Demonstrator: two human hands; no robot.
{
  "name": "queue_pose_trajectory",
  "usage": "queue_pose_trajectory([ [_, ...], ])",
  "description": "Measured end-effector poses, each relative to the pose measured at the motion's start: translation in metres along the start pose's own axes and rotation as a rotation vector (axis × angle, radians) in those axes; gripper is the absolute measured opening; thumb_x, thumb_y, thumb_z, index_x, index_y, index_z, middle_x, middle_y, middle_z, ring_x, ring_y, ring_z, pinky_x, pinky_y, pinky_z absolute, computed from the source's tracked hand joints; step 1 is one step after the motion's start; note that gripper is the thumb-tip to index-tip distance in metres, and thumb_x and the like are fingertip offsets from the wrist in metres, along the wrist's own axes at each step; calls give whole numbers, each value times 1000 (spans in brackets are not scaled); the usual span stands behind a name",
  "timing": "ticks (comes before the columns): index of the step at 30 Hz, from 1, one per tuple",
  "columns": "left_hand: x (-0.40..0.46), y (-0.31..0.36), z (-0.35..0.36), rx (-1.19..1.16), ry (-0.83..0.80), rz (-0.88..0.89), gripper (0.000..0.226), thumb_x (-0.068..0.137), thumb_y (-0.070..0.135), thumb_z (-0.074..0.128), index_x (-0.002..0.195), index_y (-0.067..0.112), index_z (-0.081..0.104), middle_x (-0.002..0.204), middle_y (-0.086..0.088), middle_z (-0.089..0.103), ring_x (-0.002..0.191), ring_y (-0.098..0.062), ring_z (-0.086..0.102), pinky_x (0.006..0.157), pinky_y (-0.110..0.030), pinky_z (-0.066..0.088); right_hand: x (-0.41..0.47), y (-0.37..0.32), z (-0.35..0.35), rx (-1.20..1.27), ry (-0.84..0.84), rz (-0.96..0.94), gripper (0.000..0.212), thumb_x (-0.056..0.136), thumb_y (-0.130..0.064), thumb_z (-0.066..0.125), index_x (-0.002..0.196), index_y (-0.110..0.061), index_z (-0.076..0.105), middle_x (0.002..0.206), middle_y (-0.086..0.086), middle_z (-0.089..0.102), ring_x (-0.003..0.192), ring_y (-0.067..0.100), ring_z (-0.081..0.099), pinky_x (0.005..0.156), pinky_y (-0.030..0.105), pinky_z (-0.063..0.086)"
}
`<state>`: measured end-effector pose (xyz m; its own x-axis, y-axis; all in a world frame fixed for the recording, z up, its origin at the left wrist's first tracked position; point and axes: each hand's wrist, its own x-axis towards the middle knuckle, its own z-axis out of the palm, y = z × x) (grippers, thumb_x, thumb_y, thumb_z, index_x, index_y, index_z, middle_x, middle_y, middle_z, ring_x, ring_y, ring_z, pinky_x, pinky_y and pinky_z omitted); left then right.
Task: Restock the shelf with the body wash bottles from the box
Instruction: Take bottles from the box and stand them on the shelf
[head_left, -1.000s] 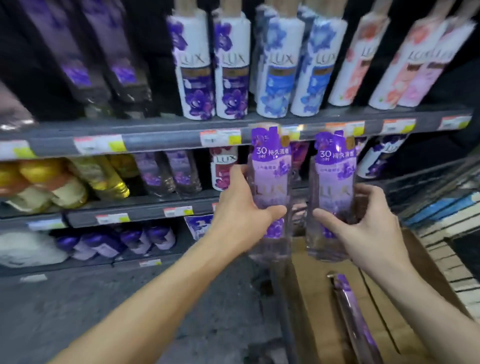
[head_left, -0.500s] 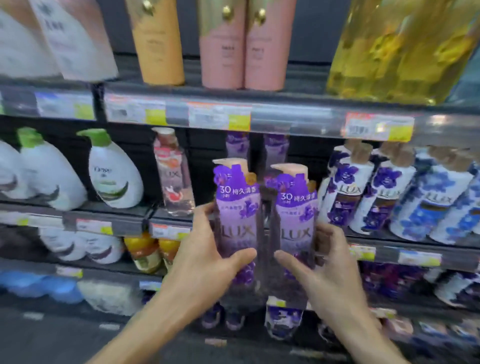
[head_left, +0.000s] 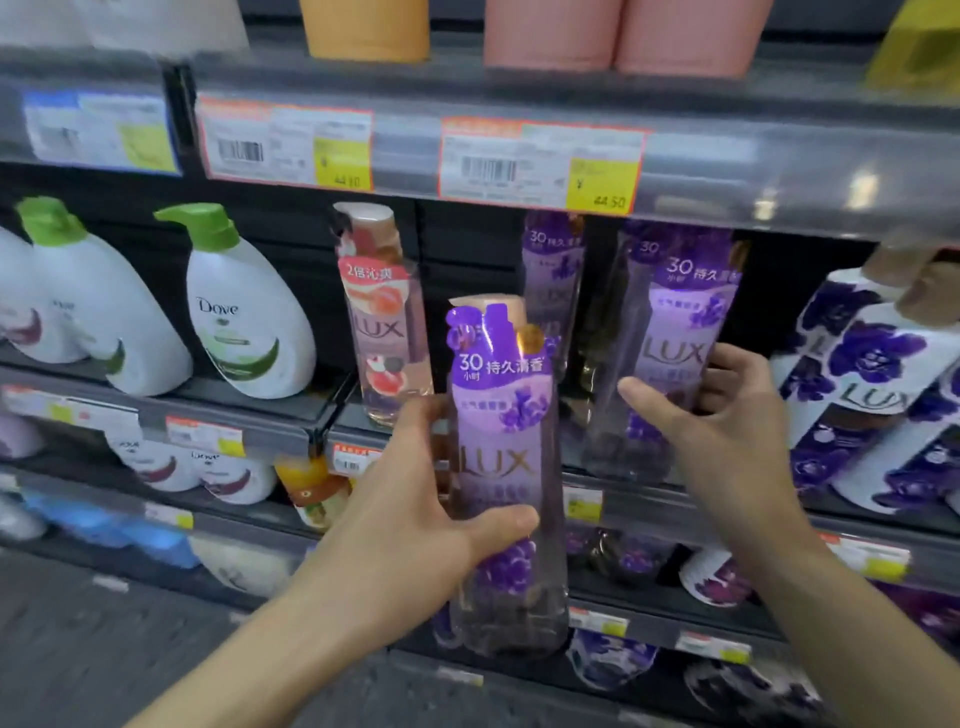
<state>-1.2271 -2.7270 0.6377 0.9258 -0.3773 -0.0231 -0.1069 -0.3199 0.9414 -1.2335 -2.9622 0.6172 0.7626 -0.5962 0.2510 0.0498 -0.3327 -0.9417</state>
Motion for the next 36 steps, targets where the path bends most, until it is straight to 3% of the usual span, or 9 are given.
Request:
queue_pose_trajectory([
  [6,4,-5,10,-28,-54,8,70,70,11,86,118,39,45,101,23,72,91,-5,74,87,-36,58,27,15,10,-104,43,-34,61,70,-25,84,112,-26,40,94,-22,50,82,-10,52,61,-2,41],
  [12,13,-12,20,-52,-69,16,74,66,18,88,124,31,44,104,17,73,93,-6,73,87,-36,59,39,32,15,-71,87,1,62,73,-28,82,118,-24,40,96,-23,48,85,-12,50,62,-4,39],
  [18,25,-6,24,-76,-75,42,76,55,32,80,122,34,44,106,14,70,93,2,71,82,-23,59,44,34,23,-70,40,-10,61,77,-28,79,119,-28,35,108,-15,52,101,2,56,77,11,45],
  [23,32,-5,17,-53,-94,40,76,56,37,80,122,41,42,108,19,69,98,2,69,80,-19,59,39,37,21,-96,3,-13,68,79,-32,77,131,-27,33,105,-23,50,97,-10,52,78,10,44],
  [25,35,-5,15,-45,-83,41,72,61,31,82,120,43,42,110,18,67,99,4,68,77,-14,57,36,40,19,-124,-11,11,76,77,-40,77,137,-27,32,116,-18,54,106,-5,53,92,22,46],
  [28,44,-3,13,-28,-32,78,69,64,22,84,113,46,41,110,15,65,99,2,68,77,-18,58,23,47,10,-245,-29,95,96,71,-60,72,147,-27,24,145,-6,42,132,11,41,109,37,36],
  [31,59,-2,13,-26,34,114,66,67,14,84,106,48,41,110,13,65,101,-6,69,80,-28,59,2,52,-9,-537,-155,138,106,67,-77,61,149,-23,24,153,-2,32,139,16,31,110,41,30],
  [34,74,1,17,-29,77,136,66,72,10,82,117,37,42,110,8,68,99,-6,70,80,-27,60,-13,59,-24,-919,-370,108,113,64,-90,41,151,-20,21,161,-2,17,147,15,14,116,37,17],
  [36,82,3,20,-23,95,153,67,74,12,82,124,31,42,110,9,68,99,-4,70,82,-31,60,-15,65,-26,-1002,-399,54,116,63,-92,31,152,-19,19,162,-2,11,148,14,7,118,34,9],
])
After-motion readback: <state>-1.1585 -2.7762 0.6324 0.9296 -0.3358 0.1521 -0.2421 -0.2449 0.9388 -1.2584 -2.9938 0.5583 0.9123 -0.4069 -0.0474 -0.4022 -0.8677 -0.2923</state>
